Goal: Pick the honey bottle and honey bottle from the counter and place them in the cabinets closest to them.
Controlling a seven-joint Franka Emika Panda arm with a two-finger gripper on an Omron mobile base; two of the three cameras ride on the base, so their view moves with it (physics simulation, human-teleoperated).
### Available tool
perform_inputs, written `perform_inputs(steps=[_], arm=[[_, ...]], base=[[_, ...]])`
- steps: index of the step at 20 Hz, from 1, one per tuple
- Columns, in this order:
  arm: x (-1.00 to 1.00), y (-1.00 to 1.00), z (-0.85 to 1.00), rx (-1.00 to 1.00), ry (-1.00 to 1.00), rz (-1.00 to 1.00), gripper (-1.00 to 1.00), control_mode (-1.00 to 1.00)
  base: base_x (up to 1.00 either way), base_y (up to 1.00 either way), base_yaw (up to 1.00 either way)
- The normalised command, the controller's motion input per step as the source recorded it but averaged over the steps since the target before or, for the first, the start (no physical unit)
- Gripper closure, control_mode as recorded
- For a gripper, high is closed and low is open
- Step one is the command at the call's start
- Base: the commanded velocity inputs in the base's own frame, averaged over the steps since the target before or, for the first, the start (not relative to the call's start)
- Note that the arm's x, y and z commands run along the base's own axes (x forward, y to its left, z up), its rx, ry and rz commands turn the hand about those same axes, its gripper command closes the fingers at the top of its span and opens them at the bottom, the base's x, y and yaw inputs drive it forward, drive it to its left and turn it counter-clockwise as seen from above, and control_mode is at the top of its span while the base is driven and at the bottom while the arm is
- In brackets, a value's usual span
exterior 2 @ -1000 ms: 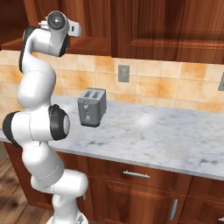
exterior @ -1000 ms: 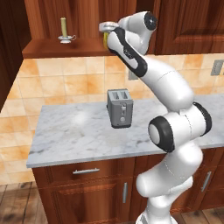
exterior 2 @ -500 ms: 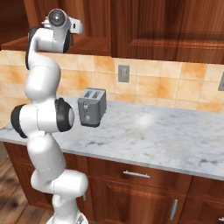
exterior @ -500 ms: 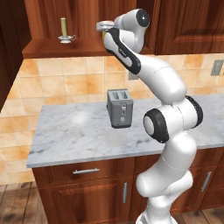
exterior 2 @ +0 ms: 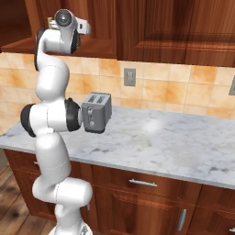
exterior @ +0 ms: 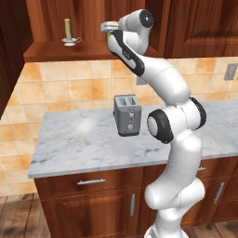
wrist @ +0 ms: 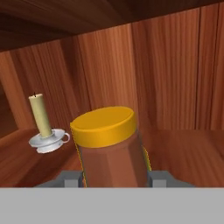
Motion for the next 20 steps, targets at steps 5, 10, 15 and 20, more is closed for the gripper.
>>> perform_inputs(steps=[5, 10, 15, 20], arm=[[0.33, 0.00, 0.00, 0.00, 0.00, -0.01, 1.00, -1.00], [0.29, 0.00, -0.13, 0.00, 0.00, -0.01, 1.00, -1.00], [0.23, 0.00, -0.15, 0.00, 0.00, -0.01, 1.00, -1.00], [0.08, 0.00, -0.17, 0.00, 0.00, -0.01, 1.00, -1.00]], base=[[0.00, 0.00, 0.00], [0.00, 0.00, 0.00], [0.00, 0.00, 0.00], [0.00, 0.00, 0.00]])
